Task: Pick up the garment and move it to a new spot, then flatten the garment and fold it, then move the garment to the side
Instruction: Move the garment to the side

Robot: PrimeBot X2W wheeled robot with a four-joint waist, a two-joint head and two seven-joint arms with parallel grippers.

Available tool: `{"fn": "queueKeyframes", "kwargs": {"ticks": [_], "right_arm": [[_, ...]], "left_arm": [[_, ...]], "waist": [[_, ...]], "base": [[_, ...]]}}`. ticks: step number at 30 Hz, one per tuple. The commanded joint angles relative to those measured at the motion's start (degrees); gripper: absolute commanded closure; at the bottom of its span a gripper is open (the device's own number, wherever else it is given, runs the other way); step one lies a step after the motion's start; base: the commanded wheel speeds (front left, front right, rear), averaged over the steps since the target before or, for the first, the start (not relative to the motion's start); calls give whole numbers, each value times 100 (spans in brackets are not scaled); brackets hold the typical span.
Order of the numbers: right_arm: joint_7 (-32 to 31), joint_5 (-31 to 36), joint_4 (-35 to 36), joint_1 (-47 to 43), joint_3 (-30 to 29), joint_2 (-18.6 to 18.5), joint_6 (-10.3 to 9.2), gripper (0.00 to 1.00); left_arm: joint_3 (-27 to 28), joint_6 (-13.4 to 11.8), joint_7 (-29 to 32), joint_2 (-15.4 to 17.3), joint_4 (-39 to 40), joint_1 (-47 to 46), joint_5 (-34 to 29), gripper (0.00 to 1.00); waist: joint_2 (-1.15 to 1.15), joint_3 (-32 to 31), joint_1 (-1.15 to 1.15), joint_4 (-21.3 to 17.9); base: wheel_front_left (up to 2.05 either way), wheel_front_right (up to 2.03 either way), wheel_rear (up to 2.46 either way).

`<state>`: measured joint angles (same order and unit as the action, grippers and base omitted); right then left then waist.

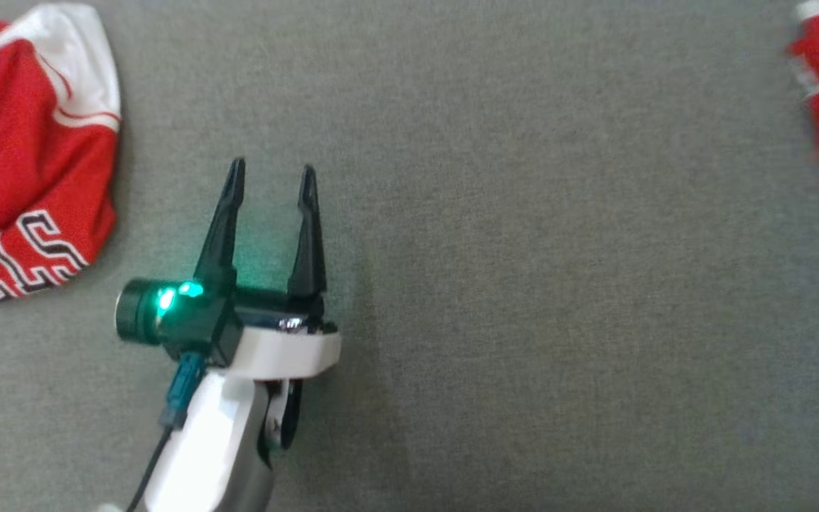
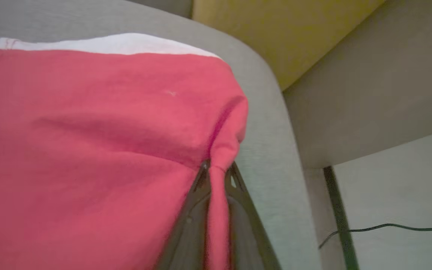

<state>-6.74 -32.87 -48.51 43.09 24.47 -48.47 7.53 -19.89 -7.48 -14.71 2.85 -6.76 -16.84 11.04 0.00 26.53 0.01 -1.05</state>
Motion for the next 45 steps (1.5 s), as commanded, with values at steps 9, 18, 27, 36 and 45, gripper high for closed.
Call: {"fn": "queueKeyframes", "kwargs": {"ticks": [9,18,27,36,45], "right_arm": [[605,1073,-114,238,-345,-632,-4,0],[1559,2222,35,-30,-878,564,-4,0],[2149,2378,754,-1199,-1332,2492,-4,0],[2172,2403,1857,-2671,-1316,3614,-4,0],[2173,2620,2892,-4173,-1672,4302,-4,0]], "left_arm": [[93,38,-29,3,115,-363,60,0],[214,-69,-29,3,7,-50,9,0],[642,-130,-29,3,-341,635,-223,0],[844,-46,-29,3,-588,1113,-297,0],[913,-59,-29,3,-593,1681,-298,0]], "waist": [[0,486,-1,181],[0,-342,-1,197],[0,-1605,-1,106],[0,-2437,-1,207],[0,-3096,-1,266]], "base": [[0,0,0],[0,0,0],[0,0,0],[0,0,0],[0,0,0]]}}
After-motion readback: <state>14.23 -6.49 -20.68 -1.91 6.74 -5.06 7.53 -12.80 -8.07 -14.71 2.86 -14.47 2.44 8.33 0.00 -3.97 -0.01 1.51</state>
